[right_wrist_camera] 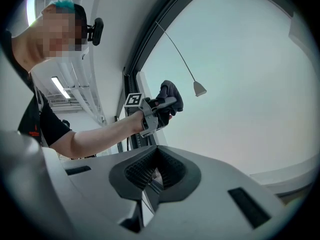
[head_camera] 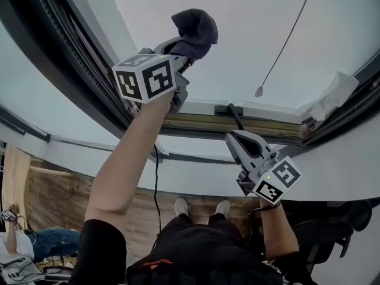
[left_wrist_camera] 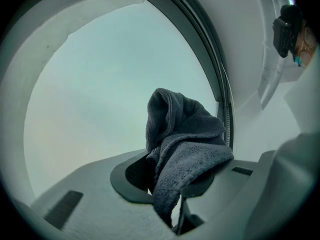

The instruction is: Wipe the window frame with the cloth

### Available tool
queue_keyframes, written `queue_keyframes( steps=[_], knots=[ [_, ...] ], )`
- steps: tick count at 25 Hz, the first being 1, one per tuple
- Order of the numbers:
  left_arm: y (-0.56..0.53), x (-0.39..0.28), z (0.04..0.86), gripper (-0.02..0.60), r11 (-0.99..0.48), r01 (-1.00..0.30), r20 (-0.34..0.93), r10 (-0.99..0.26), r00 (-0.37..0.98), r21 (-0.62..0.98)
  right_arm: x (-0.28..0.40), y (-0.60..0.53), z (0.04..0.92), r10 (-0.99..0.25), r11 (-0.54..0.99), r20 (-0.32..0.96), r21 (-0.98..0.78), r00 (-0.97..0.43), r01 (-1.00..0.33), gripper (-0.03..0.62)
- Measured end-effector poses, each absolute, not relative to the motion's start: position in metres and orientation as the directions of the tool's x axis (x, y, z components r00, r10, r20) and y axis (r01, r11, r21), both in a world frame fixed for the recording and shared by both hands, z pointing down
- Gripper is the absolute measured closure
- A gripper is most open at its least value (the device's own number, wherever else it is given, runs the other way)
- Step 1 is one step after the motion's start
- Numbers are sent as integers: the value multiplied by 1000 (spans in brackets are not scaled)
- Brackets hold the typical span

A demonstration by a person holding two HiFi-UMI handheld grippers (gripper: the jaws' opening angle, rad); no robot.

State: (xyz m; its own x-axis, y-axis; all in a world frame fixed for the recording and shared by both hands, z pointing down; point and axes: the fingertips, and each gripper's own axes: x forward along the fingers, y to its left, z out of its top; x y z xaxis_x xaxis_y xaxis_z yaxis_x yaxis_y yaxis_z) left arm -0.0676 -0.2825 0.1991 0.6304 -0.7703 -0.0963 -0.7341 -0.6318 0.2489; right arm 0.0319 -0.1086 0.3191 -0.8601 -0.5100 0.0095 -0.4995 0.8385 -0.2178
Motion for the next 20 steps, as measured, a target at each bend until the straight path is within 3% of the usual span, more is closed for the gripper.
queue_keyframes(
  steps=[20],
  knots=[
    [-296,-62,334,489,-584,-709,43,-759,649,395,32,-122,357,-517,814,75,-264,-853,-517,591]
  ],
)
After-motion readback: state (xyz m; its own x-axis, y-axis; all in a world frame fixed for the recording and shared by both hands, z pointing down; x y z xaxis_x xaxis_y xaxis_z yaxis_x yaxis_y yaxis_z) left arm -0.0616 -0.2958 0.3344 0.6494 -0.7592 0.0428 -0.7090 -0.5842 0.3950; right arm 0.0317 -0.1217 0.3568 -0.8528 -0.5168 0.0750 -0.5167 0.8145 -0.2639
